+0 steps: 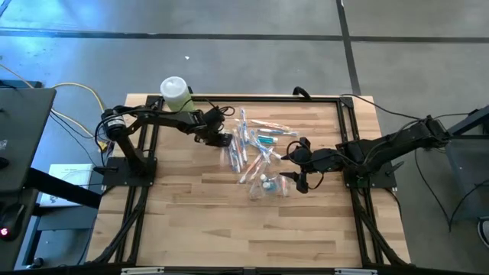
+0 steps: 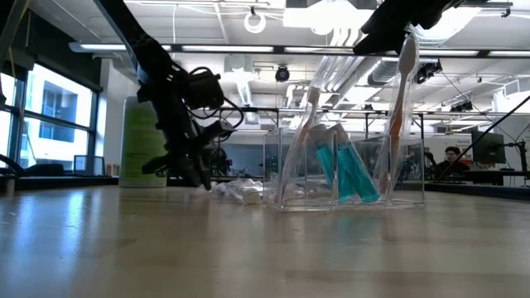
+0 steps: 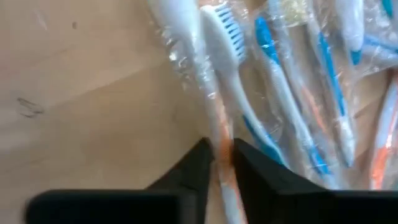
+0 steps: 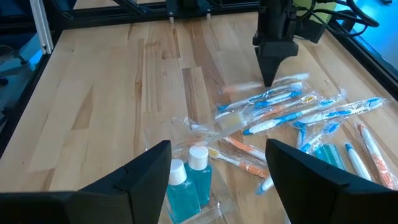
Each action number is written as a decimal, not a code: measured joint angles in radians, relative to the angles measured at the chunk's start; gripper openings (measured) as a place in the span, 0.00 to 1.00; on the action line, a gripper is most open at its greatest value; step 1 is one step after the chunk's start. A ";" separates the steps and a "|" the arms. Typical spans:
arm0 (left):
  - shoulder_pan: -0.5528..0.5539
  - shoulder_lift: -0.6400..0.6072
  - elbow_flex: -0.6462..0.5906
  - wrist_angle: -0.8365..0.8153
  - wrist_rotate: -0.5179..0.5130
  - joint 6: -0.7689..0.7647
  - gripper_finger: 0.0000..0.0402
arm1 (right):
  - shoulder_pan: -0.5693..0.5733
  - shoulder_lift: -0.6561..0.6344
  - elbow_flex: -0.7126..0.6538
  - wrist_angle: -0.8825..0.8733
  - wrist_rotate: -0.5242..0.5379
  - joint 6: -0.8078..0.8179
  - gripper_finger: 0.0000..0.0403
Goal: Pick & Place toothbrushing station
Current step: Put the orange toothbrush into the transparent organizer, then put the blue toothbrush into the transparent organizer
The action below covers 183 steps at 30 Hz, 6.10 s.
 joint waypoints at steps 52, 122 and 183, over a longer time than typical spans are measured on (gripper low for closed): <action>-0.651 -0.009 -0.010 1.155 -0.440 0.626 0.01 | 0.101 0.000 0.000 0.008 0.135 0.025 0.63; -0.804 -0.133 -0.009 0.607 -0.526 0.559 0.16 | -0.156 0.051 0.000 -0.392 0.340 0.157 0.63; -0.869 -0.416 -0.009 0.221 -0.556 0.619 0.16 | -0.288 0.559 -0.002 -0.178 0.224 -0.034 0.04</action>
